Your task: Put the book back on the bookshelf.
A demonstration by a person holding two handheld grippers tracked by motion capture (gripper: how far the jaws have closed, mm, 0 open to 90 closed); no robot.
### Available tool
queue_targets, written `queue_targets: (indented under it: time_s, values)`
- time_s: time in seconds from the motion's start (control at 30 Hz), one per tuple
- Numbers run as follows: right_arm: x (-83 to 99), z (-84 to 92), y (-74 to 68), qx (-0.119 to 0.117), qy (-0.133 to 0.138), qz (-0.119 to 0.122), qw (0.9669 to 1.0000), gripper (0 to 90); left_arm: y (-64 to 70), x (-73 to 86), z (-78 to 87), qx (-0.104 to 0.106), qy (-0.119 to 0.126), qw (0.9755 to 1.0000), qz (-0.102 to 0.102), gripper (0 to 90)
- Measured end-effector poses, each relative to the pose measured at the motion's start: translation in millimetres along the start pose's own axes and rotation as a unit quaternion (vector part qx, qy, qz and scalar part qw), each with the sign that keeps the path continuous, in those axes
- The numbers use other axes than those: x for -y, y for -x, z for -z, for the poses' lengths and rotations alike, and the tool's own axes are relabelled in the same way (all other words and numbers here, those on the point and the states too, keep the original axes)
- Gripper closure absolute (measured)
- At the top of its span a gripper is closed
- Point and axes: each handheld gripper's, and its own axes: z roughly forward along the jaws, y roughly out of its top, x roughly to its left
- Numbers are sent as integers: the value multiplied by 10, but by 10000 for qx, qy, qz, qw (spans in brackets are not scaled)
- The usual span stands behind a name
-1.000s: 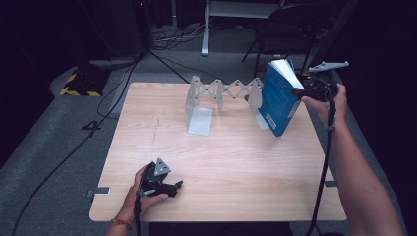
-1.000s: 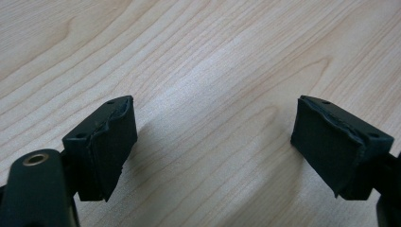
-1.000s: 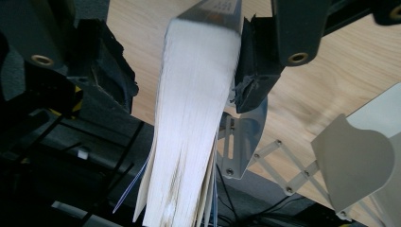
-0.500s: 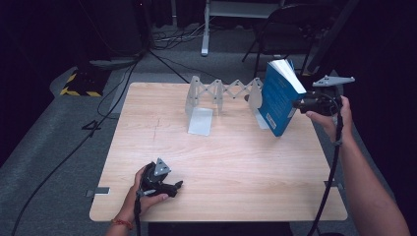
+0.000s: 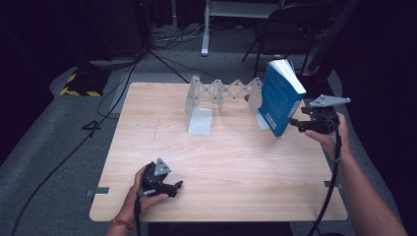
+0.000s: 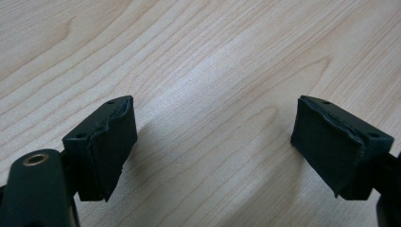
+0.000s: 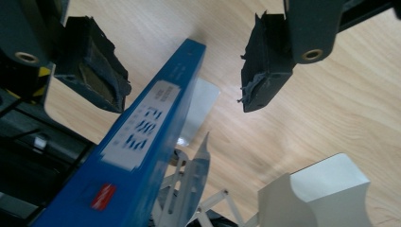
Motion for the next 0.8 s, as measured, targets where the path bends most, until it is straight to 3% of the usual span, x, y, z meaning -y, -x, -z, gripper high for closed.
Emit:
queue_targets:
  time_s: [0.1, 0.5, 0.6, 0.8]
  values:
    - [122, -1, -33, -235, 47, -28, 9997, 306, 0, 0, 0, 1, 1, 10000, 0, 152]
    - [575, -15, -185, -478, 53, 320, 9983, 276, 0, 0, 0, 1, 1, 10000, 2, 151]
    - [692, -31, -246, -457, -58, 453, 9979, 272, 0, 0, 0, 1, 0, 10000, 0, 152]
    - [983, -78, -321, -525, -299, 440, 9972, 269, 0, 0, 0, 2, 1, 10000, 3, 151]
